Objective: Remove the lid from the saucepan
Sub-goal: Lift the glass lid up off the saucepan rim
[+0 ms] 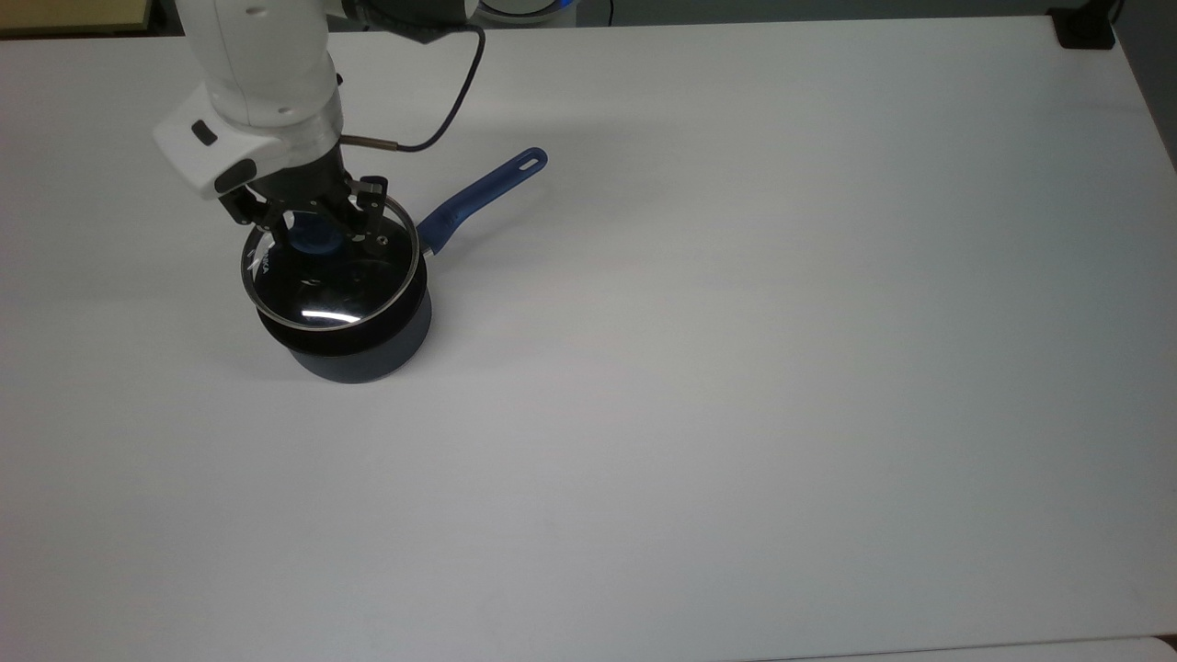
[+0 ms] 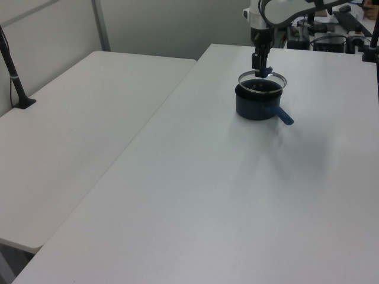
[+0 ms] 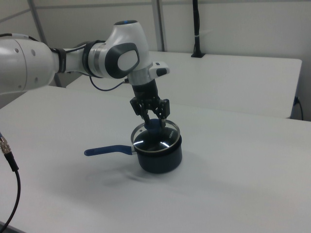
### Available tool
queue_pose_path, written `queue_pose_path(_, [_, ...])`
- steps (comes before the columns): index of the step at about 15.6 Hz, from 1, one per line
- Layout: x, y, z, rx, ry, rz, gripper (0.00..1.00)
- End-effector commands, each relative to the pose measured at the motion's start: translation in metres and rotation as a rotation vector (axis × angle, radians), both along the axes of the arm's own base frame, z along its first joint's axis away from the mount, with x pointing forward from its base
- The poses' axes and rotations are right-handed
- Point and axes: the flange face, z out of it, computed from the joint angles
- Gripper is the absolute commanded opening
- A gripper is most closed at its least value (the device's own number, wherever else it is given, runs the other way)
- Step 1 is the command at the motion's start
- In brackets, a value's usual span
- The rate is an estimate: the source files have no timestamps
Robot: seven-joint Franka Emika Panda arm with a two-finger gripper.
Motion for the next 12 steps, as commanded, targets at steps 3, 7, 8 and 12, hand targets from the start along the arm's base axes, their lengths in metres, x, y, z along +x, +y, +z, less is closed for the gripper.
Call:
queue_pose_path(3, [-0.013,0.029,0.027,0.048,0.019,0.006,0.48])
queue_pose_path(7, [-0.017,0.069,0.033,0.063,0.054,0.038,0.48])
queue_pose_path(8, [-0.017,0.081,0.035,0.06,0.052,0.04,0.48])
queue_pose_path(12, [-0.017,0.13,0.037,0.058,0.047,0.048,0.48])
